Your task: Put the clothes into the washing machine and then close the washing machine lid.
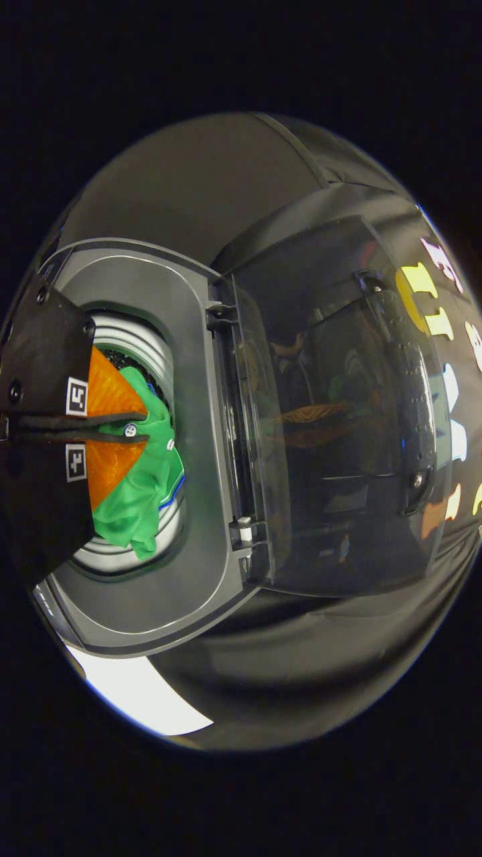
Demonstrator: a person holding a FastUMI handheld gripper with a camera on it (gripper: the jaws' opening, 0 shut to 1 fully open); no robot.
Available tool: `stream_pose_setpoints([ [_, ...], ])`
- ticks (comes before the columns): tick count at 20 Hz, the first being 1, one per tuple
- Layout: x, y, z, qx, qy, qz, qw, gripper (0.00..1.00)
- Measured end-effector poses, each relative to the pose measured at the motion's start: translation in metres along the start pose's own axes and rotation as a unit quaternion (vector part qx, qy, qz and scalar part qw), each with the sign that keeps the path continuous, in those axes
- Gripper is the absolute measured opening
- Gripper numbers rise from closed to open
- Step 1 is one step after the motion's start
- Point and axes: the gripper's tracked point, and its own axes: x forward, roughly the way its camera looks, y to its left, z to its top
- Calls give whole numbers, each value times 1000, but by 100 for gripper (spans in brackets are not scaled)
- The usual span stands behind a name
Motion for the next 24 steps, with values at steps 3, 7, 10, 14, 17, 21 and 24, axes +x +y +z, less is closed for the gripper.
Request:
stream_pose_setpoints([
  [3,-1,-1,0,0,3,-2,1000,2],
  [7,-4,-4,-6,12,24,-2,1000,21],
  [10,5,-14,-8,20,25,-12,999,78],
  [14,-7,-17,-1,17,13,-13,1000,98],
  [17,-30,-11,28,15,-11,0,1000,98],
  [21,-74,-3,79,-18,-51,2,999,98],
  [24,-106,9,110,-28,-78,15,996,98],
])
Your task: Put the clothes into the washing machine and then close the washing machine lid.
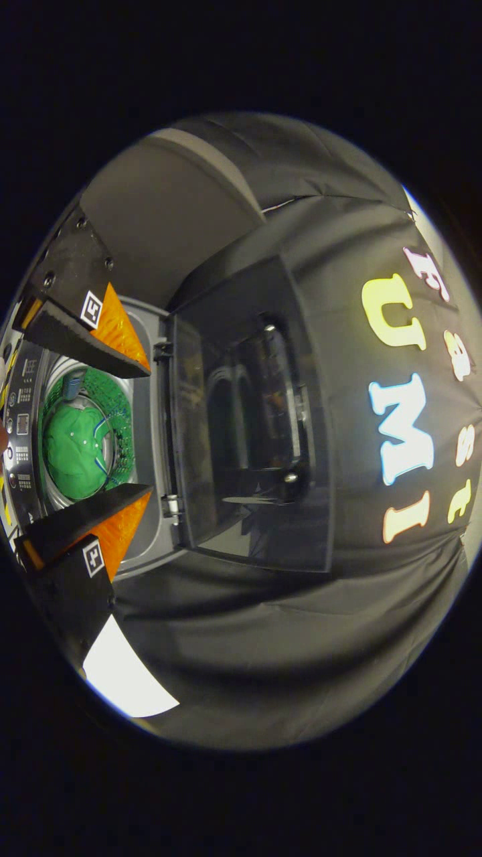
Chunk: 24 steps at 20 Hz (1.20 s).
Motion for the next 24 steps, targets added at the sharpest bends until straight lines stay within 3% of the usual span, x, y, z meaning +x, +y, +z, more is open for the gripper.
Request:
stream_pose_setpoints([
  [11,-66,38,117,-17,-107,40,993,98],
  [15,-56,47,138,-11,-131,63,989,98],
  [24,23,28,169,12,-133,37,990,98],
])
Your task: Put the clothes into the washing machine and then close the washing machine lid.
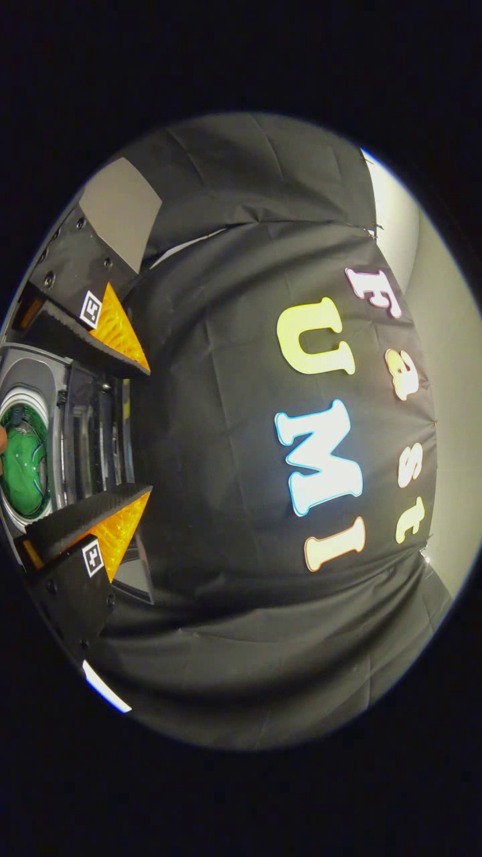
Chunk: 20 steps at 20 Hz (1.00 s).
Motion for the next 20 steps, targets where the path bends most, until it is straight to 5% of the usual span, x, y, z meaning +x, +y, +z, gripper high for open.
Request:
stream_pose_setpoints([
  [11,81,1,-33,-51,40,-46,997,98],
  [20,86,-1,-35,-64,20,-57,996,99],
])
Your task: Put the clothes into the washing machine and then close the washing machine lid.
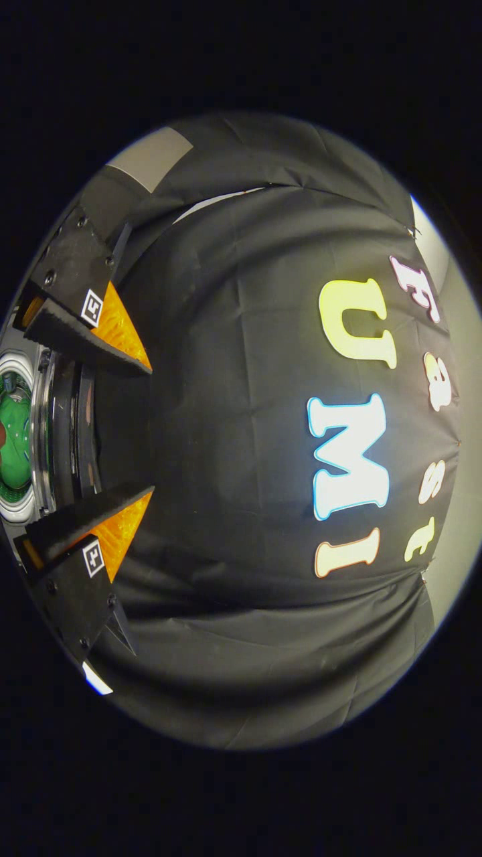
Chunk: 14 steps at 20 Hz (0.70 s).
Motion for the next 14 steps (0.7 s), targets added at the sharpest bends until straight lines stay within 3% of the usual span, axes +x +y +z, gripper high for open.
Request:
stream_pose_setpoints([
  [5,-12,0,3,3,-64,-7,998,99],
  [14,-51,2,-14,-4,-75,0,997,99],
])
